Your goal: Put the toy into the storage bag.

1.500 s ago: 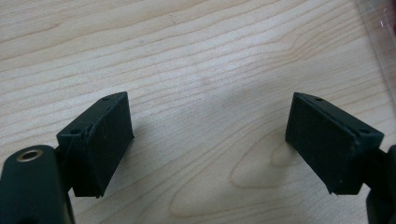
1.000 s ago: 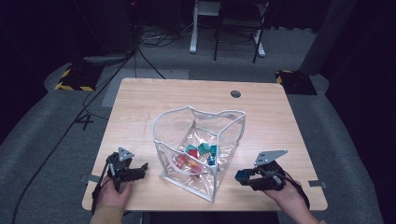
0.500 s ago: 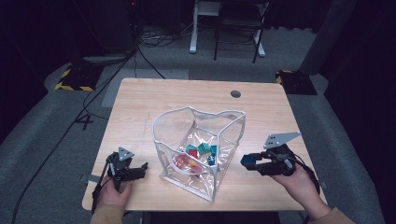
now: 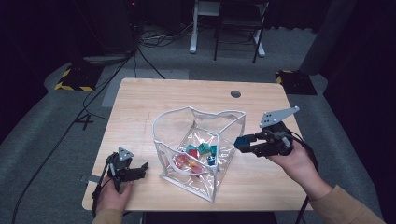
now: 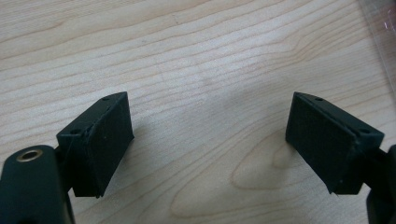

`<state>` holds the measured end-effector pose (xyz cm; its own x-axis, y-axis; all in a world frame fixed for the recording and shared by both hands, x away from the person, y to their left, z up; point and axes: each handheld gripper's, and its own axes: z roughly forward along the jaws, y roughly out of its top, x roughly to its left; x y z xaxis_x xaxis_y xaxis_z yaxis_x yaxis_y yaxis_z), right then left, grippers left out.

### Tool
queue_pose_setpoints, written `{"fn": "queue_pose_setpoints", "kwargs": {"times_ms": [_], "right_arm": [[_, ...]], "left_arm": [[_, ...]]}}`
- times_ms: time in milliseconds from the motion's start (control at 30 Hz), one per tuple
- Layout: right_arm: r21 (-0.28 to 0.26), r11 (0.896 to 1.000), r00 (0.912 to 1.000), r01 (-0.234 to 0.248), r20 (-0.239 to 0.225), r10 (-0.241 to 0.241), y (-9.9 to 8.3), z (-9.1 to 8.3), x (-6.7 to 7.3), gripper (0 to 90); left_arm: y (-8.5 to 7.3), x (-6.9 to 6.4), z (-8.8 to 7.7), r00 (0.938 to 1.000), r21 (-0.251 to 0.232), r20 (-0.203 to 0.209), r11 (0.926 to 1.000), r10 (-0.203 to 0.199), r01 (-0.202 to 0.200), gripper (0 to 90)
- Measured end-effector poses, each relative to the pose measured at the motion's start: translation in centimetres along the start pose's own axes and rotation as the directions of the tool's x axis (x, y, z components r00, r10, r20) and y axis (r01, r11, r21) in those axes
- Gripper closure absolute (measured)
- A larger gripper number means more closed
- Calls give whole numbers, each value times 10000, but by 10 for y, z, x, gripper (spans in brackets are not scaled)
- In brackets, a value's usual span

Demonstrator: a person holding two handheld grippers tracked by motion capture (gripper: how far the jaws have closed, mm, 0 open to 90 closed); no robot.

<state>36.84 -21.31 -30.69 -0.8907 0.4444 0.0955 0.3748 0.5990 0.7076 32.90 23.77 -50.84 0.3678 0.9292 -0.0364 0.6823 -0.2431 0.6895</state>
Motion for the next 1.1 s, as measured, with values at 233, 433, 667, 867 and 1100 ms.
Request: {"fn": "queue_pose_setpoints", "kwargs": {"times_ms": [233, 433, 667, 867, 1100], "right_arm": [[-184, 9996, 9998, 215, -32, -216, 29, -3, -7, 587], [-264, 9995, 9998, 196, -1, -196, 45, -4, -13, 587], [-350, 9992, 9997, 212, 113, -208, 57, -5, -16, 587], [-448, 9982, 9991, 404, 151, -398, 74, -4, -14, 588], [-190, 9973, 9973, 714, 156, -712, 95, 10, -8, 587]], "left_arm": [[0, 0, 0, 10000, 0, 0, 10000, -1, 1, 151], [0, 0, 0, 10000, 10, -2, 10000, 15, -15, 151], [0, 0, 0, 10000, 13, -2, 10000, 26, -26, 151], [0, 0, 0, 10000, 19, 0, 10000, 25, -25, 151], [1, 1, 0, 10000, 26, -17, 10000, 55, -55, 151]]}}
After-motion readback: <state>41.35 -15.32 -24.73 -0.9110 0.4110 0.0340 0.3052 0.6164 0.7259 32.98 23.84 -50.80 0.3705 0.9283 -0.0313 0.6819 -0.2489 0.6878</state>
